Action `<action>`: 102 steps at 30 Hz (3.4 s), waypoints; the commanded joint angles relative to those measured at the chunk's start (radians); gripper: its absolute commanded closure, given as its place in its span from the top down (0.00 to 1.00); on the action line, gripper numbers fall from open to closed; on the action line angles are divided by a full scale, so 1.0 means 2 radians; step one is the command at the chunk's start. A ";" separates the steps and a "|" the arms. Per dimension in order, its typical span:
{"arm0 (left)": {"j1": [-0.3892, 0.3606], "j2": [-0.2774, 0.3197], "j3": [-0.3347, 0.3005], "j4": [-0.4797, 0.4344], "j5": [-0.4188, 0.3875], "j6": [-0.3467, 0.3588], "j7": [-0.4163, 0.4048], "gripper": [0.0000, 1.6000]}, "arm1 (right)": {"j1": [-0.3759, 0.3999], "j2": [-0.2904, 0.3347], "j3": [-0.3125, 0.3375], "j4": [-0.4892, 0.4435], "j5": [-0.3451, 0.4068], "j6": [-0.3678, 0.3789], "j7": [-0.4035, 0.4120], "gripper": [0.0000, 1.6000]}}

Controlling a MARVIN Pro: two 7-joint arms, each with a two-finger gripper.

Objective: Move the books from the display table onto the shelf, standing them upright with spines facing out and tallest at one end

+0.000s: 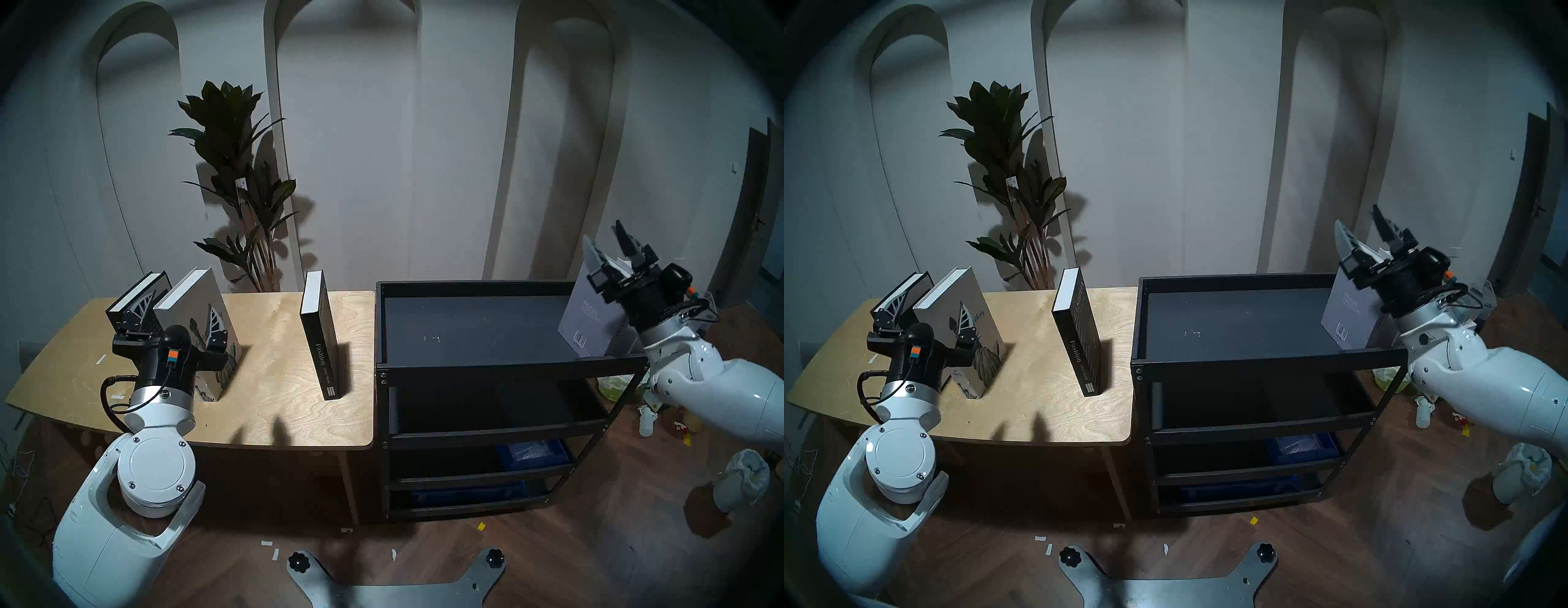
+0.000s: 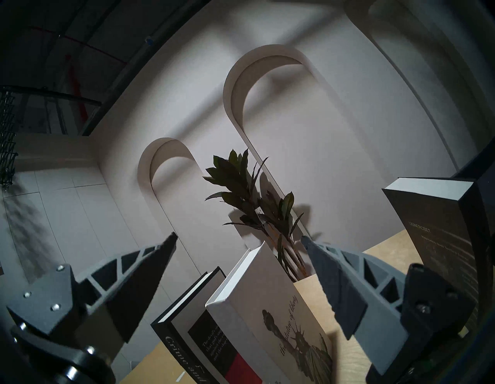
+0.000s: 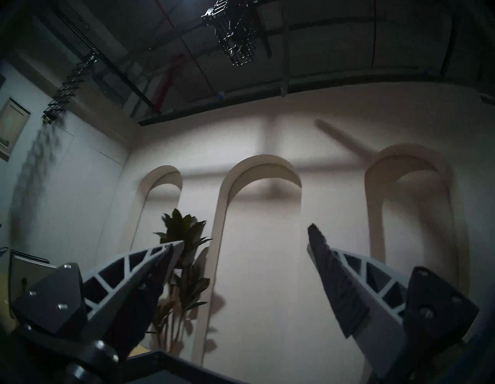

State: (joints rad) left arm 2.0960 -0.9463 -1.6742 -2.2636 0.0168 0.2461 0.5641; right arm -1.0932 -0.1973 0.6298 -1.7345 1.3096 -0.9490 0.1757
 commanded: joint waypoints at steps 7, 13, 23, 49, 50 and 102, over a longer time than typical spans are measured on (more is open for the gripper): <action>0.045 -0.008 -0.040 -0.011 -0.017 -0.015 0.003 1.00 | -0.020 -0.047 -0.028 -0.097 -0.015 -0.005 0.006 1.00; 0.061 -0.015 -0.061 -0.010 -0.028 -0.020 0.006 1.00 | -0.032 -0.085 -0.054 -0.144 -0.024 -0.005 0.001 1.00; 0.087 -0.029 -0.099 -0.004 -0.047 -0.028 0.010 1.00 | -0.040 -0.142 -0.088 -0.207 -0.031 0.005 -0.035 1.00; 0.147 -0.057 -0.174 0.001 -0.098 -0.067 -0.011 1.00 | -0.002 -0.208 -0.091 -0.147 -0.098 0.070 -0.167 1.00; 0.150 -0.058 -0.177 0.001 -0.100 -0.069 -0.013 1.00 | 0.001 -0.213 -0.091 -0.142 -0.104 0.075 -0.172 1.00; 0.248 -0.113 -0.294 0.024 -0.186 -0.201 -0.150 1.00 | -0.002 -0.416 -0.172 -0.169 -0.254 0.182 -0.446 1.00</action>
State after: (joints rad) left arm 2.5580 -1.1648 -2.2170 -2.2244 -0.3354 -0.0852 0.3121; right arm -1.0685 -1.0366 0.3054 -1.9732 0.8864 -0.5676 -0.6688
